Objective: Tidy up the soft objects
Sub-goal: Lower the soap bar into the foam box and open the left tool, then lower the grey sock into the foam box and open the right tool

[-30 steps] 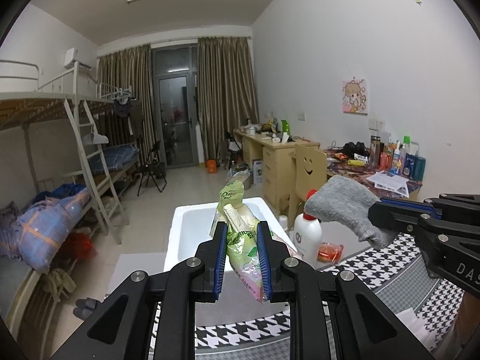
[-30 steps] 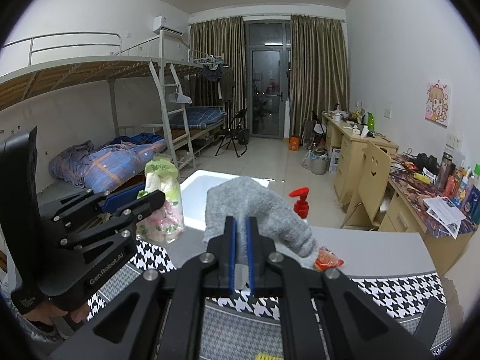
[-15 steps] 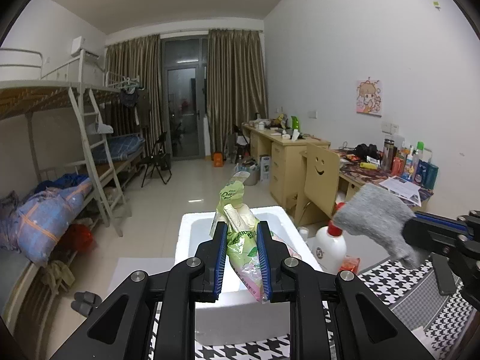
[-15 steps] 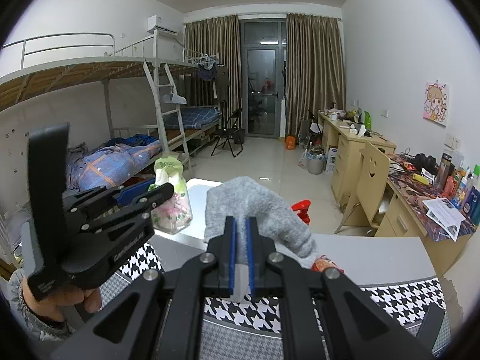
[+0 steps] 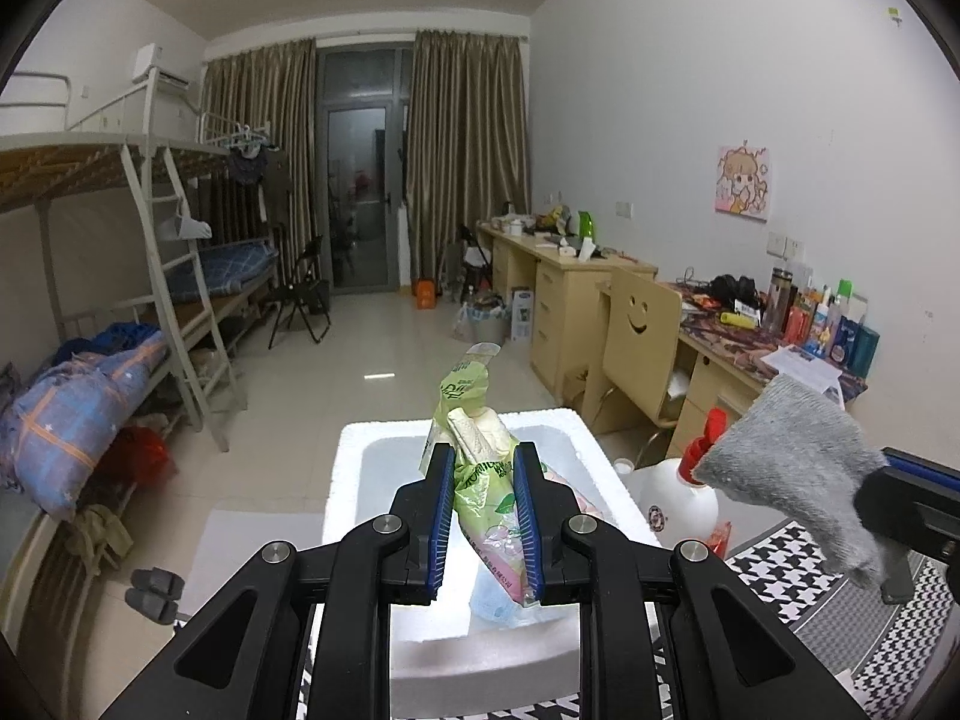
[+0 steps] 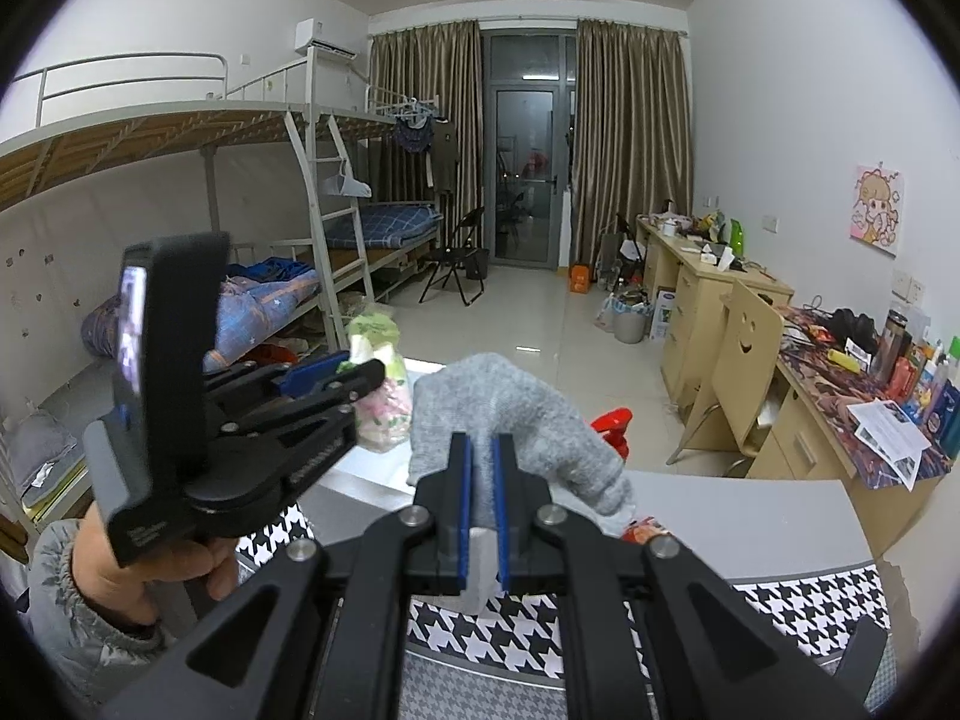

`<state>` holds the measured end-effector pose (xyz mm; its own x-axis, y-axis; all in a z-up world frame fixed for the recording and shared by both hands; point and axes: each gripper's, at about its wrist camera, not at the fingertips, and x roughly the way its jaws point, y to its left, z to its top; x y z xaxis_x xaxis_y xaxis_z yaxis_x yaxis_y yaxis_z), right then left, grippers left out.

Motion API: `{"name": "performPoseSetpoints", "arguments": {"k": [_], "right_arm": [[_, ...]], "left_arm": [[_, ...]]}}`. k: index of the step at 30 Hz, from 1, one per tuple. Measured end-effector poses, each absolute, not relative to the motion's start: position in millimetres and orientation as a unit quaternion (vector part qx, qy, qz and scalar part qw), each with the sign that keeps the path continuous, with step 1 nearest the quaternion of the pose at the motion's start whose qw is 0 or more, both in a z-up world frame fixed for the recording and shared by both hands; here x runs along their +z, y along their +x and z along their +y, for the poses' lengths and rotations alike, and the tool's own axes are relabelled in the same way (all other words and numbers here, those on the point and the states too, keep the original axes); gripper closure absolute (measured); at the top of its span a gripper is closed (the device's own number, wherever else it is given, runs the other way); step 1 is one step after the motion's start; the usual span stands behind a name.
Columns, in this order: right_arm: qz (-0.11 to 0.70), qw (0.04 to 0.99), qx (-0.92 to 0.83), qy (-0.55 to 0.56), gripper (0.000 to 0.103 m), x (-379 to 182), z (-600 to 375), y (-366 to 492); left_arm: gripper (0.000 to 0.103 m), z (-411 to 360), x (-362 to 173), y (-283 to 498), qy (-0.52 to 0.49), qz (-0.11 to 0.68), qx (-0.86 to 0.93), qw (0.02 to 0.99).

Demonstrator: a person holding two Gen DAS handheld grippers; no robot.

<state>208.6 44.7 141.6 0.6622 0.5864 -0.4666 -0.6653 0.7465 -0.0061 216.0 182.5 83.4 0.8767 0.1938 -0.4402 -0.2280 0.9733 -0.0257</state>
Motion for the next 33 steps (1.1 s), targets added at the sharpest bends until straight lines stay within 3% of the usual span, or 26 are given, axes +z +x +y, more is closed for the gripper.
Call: {"name": "performPoseSetpoints", "arguments": {"k": [10,12,14,18,20,22,33], "right_arm": [[0.238,0.906,0.339,-0.088,0.094,137,50,224],[0.243,0.905,0.337,-0.087,0.094,136,52,227],[0.247,0.905,0.336,-0.086,0.094,135,52,231],[0.251,0.905,0.334,-0.085,0.094,135,55,233],[0.251,0.904,0.336,-0.084,0.094,136,57,233],[0.25,0.904,0.338,-0.084,0.094,136,58,233],[0.245,0.898,0.355,-0.087,0.093,143,76,230]], "left_arm": [[0.079,196,69,242,-0.046,0.256,0.093,0.961],[0.065,198,65,246,-0.042,0.263,0.096,0.959],[0.042,200,64,245,-0.044,0.264,0.098,0.959],[0.03,204,68,236,-0.045,0.254,0.115,0.959],[0.014,206,71,229,-0.046,0.244,0.124,0.961],[0.007,208,76,219,-0.045,0.231,0.139,0.962],[0.001,218,92,178,-0.037,0.201,0.176,0.963]]}}
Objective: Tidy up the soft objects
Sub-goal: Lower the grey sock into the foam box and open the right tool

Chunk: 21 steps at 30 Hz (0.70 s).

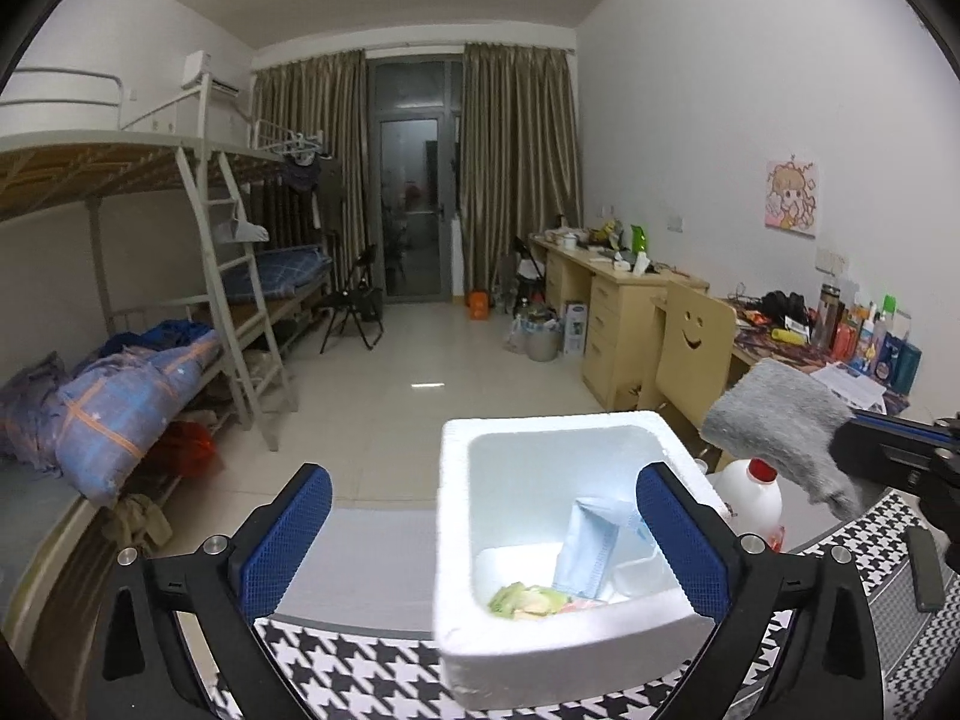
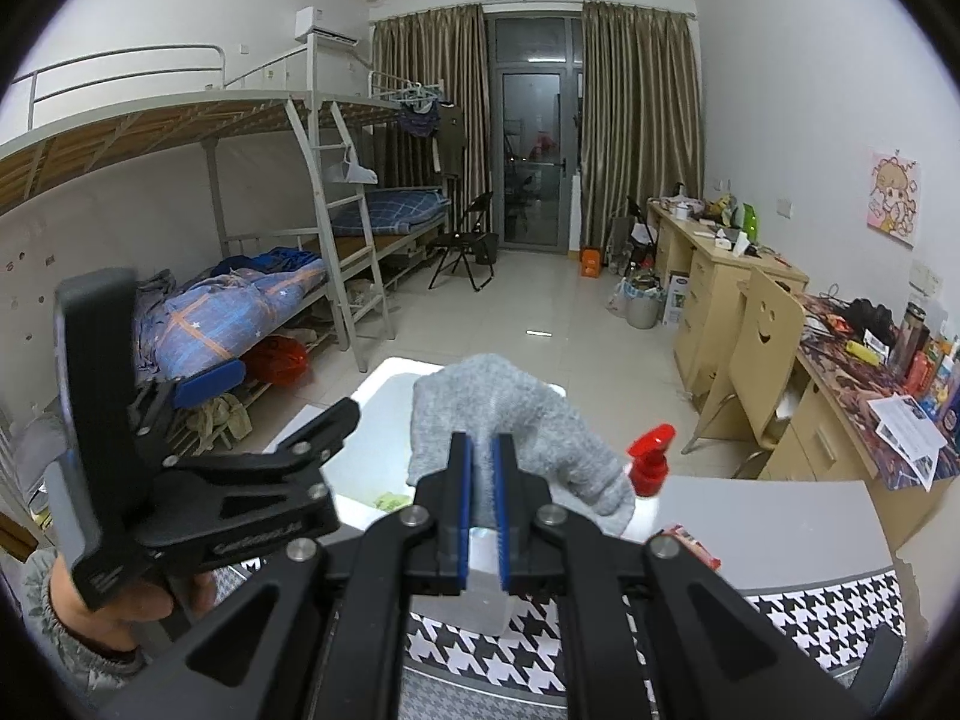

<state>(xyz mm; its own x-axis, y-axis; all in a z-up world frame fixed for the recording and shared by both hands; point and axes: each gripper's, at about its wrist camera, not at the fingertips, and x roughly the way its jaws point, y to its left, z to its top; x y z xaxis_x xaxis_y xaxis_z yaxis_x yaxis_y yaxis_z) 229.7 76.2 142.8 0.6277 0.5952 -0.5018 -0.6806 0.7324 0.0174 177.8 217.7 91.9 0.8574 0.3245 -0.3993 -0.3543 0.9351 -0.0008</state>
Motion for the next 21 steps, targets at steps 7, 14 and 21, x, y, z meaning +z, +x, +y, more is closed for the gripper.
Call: {"name": "performPoseSetpoints", "arguments": {"k": [7,14,21], "right_arm": [[0.251,0.892,0.364,-0.089,0.093,143,89,234],[0.259,0.886,0.373,-0.095,0.093,139,104,238],[0.271,0.881,0.373,-0.103,0.093,132,121,249]], "left_arm": [[0.001,227,95,160,-0.044,0.194,0.197,0.96],[0.001,229,92,152,-0.041,0.197,0.204,0.958],[0.001,235,88,139,-0.045,0.195,0.217,0.956]]}}
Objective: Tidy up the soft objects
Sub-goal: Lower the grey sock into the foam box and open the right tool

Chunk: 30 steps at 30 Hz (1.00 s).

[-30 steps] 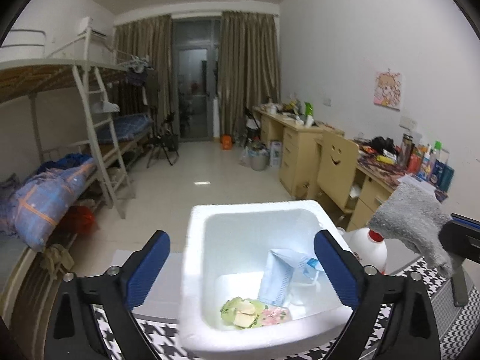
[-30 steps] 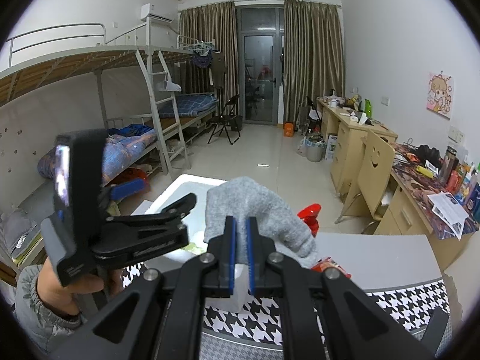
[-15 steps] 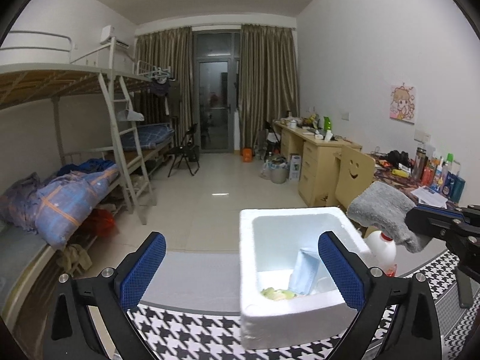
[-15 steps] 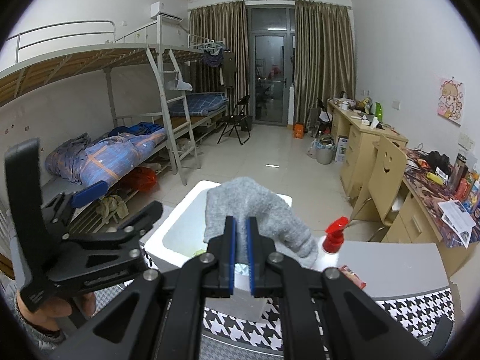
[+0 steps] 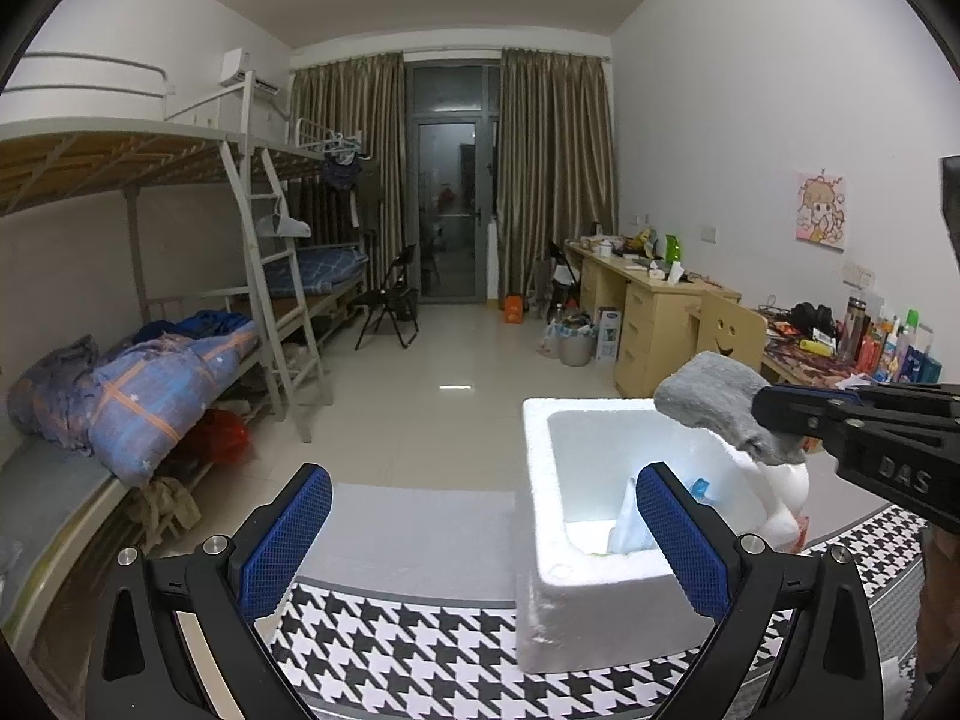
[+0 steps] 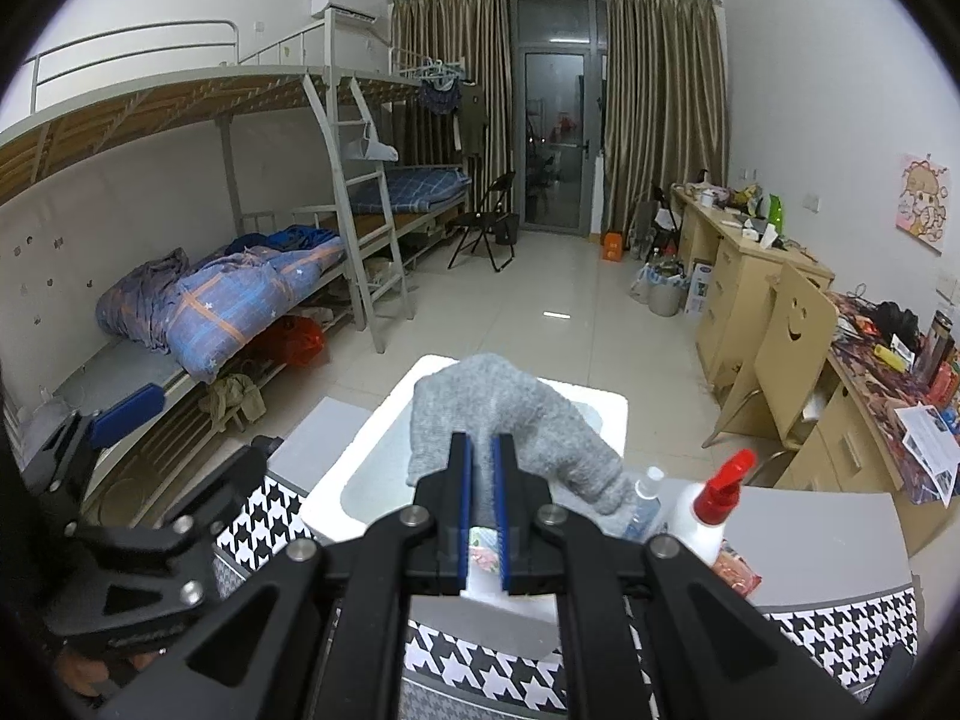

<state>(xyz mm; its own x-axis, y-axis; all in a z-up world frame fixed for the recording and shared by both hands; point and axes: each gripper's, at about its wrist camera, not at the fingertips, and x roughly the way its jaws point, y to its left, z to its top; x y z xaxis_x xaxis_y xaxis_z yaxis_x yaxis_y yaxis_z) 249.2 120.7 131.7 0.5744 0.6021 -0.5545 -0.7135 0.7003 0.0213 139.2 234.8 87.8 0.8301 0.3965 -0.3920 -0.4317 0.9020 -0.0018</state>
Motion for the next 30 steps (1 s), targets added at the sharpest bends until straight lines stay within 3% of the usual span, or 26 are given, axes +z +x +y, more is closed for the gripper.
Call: {"name": "performPoseSetpoints", "arguments": {"k": [27,30], "right_arm": [[0.339,0.862,0.364,-0.098,0.093,84,161,301],[0.348,0.861,0.359,-0.096,0.08,81,162,302]], "left_arm": [[0.001,244,73,123,-0.053,0.206,0.226,0.951],[0.001,244,73,123,-0.054,0.207,0.226,0.95]]}}
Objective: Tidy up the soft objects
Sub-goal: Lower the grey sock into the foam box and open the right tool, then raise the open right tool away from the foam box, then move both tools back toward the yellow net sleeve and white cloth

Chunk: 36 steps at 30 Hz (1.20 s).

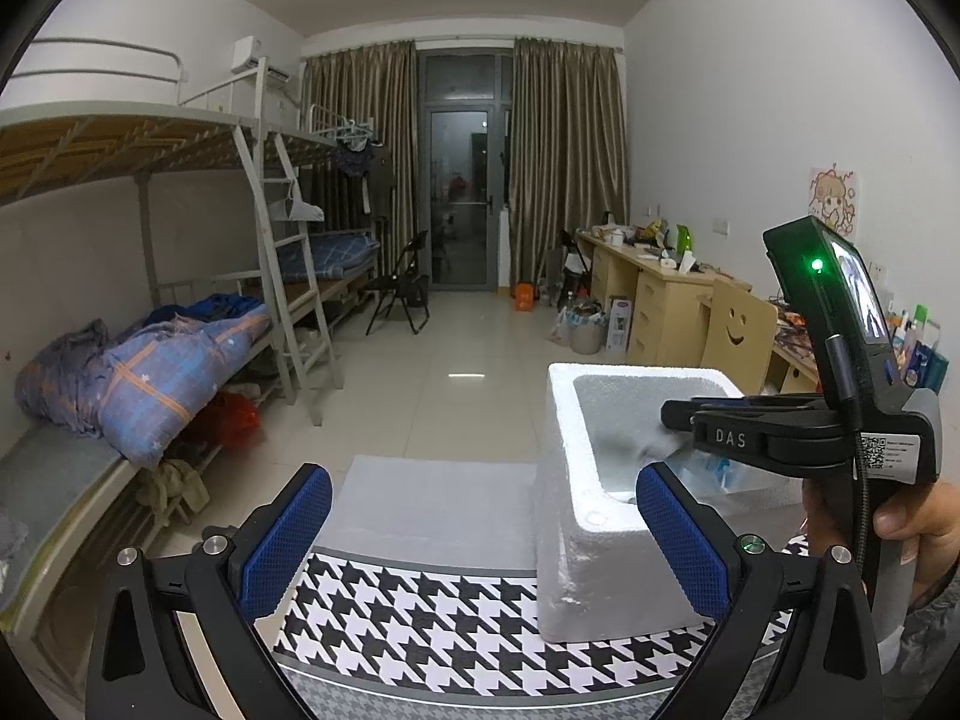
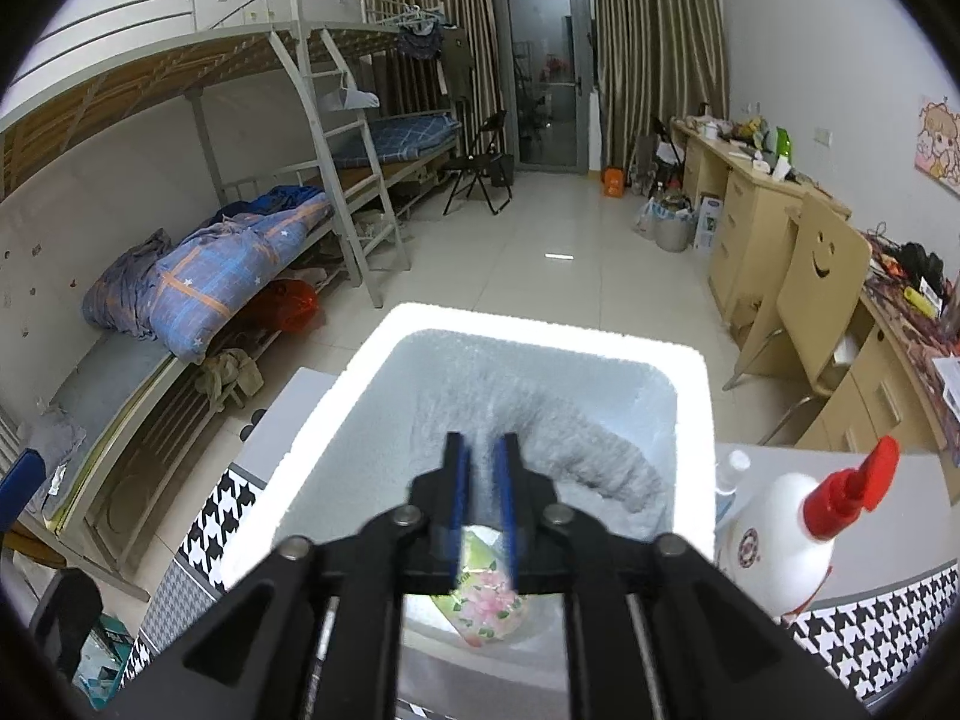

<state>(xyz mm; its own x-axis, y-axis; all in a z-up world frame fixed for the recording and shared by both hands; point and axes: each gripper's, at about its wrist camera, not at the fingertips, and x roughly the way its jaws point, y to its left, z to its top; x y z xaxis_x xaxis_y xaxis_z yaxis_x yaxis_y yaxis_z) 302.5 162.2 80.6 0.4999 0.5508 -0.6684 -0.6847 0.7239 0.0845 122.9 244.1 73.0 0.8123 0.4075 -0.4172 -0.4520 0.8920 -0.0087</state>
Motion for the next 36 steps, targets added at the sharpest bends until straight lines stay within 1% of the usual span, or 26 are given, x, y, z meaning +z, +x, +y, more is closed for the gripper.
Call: {"name": "performPoseSetpoints", "arguments": {"k": [2,3,5,7,12,17,22,31,36], "right_arm": [[0.348,0.863,0.353,-0.096,0.063,81,160,304],[0.346,0.864,0.354,-0.095,0.059,83,159,302],[0.343,0.865,0.354,-0.091,0.046,86,156,301],[0.341,0.866,0.354,-0.091,0.04,88,153,298],[0.33,0.867,0.36,-0.093,0.035,99,144,287],[0.311,0.873,0.366,-0.084,0.025,115,133,272],[0.298,0.883,0.355,-0.069,0.018,125,121,263],[0.28,0.894,0.341,-0.071,0.01,137,96,240],[0.272,0.897,0.341,-0.068,0.01,144,81,227]], "left_arm": [[0.001,244,73,123,-0.055,0.207,0.226,0.95],[0.001,244,73,123,-0.056,0.207,0.227,0.95],[0.001,244,72,124,-0.055,0.209,0.229,0.949],[0.001,242,73,125,-0.053,0.21,0.227,0.95],[0.001,237,78,121,-0.052,0.205,0.222,0.952],[0.001,231,85,116,-0.047,0.199,0.224,0.953],[0.001,225,91,108,-0.047,0.193,0.224,0.954],[0.001,214,101,93,-0.045,0.181,0.218,0.958],[0.001,202,108,84,-0.039,0.173,0.208,0.962]]}}
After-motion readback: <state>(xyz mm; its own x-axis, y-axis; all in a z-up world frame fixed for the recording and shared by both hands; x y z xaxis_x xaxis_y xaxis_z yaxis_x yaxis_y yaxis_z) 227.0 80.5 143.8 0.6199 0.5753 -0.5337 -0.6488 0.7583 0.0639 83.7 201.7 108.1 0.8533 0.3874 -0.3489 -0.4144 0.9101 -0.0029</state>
